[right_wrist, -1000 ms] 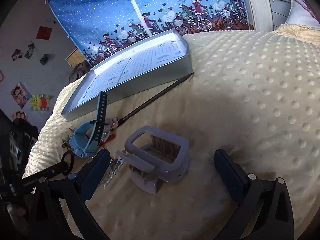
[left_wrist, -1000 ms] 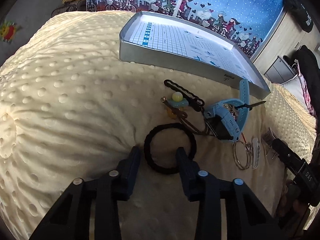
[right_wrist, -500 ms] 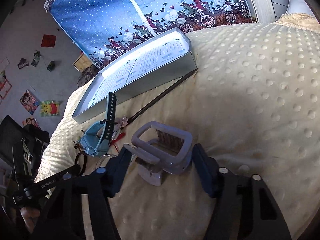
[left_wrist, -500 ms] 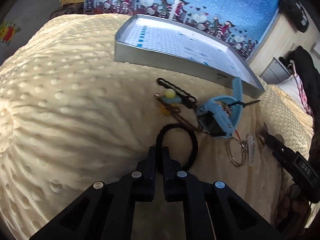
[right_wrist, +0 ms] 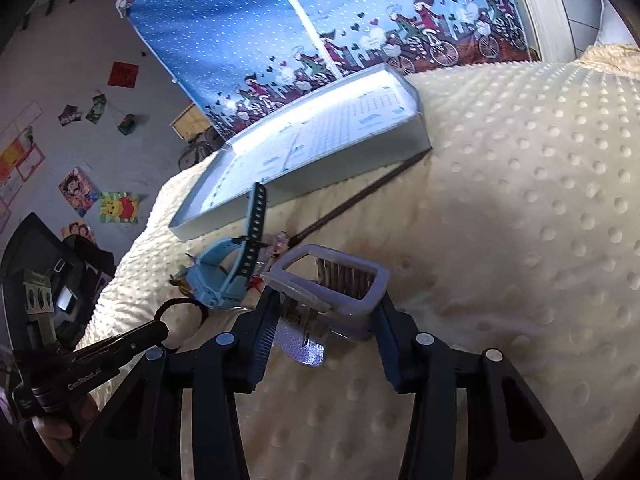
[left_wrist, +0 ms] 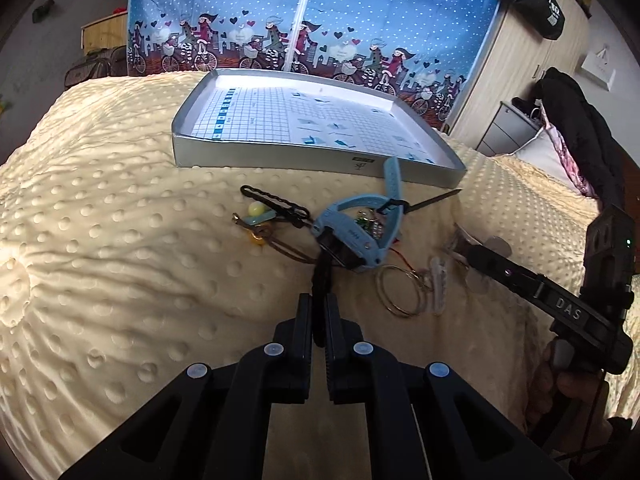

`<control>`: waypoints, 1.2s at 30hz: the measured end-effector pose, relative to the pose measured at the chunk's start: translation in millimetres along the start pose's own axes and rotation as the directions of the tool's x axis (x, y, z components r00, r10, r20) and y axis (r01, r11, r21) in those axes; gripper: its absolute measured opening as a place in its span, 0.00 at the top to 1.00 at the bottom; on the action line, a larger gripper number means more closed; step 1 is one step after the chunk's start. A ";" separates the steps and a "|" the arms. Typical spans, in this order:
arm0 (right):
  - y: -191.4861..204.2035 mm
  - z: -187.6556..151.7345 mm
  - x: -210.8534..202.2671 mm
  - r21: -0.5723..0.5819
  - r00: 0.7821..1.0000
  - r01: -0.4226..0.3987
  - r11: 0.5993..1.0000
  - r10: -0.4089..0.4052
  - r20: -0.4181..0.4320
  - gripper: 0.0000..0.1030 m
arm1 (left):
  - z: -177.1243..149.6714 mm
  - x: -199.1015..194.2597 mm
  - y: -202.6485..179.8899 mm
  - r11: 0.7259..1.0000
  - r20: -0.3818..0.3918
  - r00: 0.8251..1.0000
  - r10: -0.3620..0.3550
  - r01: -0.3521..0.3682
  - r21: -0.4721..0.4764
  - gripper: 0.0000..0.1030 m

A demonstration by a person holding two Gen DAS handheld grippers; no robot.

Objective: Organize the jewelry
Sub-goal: 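Drop the hair tie in the tray with left tool while right tool releases the clip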

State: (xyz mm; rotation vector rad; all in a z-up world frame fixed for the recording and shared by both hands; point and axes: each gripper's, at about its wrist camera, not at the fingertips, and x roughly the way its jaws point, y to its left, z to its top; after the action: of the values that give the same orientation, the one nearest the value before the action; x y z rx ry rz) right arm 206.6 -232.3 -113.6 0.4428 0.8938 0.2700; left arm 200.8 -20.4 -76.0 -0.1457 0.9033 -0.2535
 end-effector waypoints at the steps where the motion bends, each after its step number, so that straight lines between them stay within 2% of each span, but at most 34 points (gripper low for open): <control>1: 1.7 0.4 -1.7 -0.010 1.000 -0.006 1.000 0.006 0.008 0.60 | -2.2 -3.4 -2.2 1.000 -0.001 1.000 -0.001 0.001 0.002 0.95; 5: 12.4 1.2 -10.6 -0.062 0.999 -0.021 0.998 0.024 0.048 0.60 | -7.2 -18.9 -13.5 1.000 -0.008 1.000 -0.004 0.004 0.015 0.95; 8: 20.0 5.3 -19.6 -0.087 0.995 -0.039 0.995 0.046 0.083 0.60 | 0.6 -31.5 -20.1 0.999 0.007 1.000 -0.009 0.009 0.033 0.95; 16: 32.6 21.1 -37.5 -0.111 0.987 -0.058 0.992 0.074 0.141 0.60 | 61.8 -45.0 -8.7 0.999 0.077 0.997 -0.029 0.027 0.021 0.95; 20: 43.3 40.0 -31.2 -0.164 0.989 -0.035 0.986 0.058 0.138 0.60 | 94.8 -29.5 5.3 0.999 0.091 0.996 -0.018 0.015 0.030 0.95; 22: 50.6 58.9 -17.3 -0.209 0.990 -0.022 0.978 0.050 0.132 0.60 | 108.2 -17.9 14.0 0.999 0.103 0.995 -0.004 0.001 0.033 0.95; 28: 73.3 107.4 32.4 -0.228 0.992 -0.038 0.973 0.065 0.112 0.60 | 137.1 30.0 48.1 1.000 0.093 0.995 0.029 -0.029 0.002 0.95; 36: 90.3 115.4 90.5 -0.237 1.000 0.009 0.971 -0.007 0.011 0.60 | 141.9 81.3 79.6 0.995 0.041 0.996 0.077 -0.074 -0.064 0.95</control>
State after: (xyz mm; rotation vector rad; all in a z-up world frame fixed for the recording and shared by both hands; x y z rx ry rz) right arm 349.2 -146.1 -69.8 0.2182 0.8415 0.3628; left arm 373.6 36.1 -69.1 -0.1739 0.8724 -0.1511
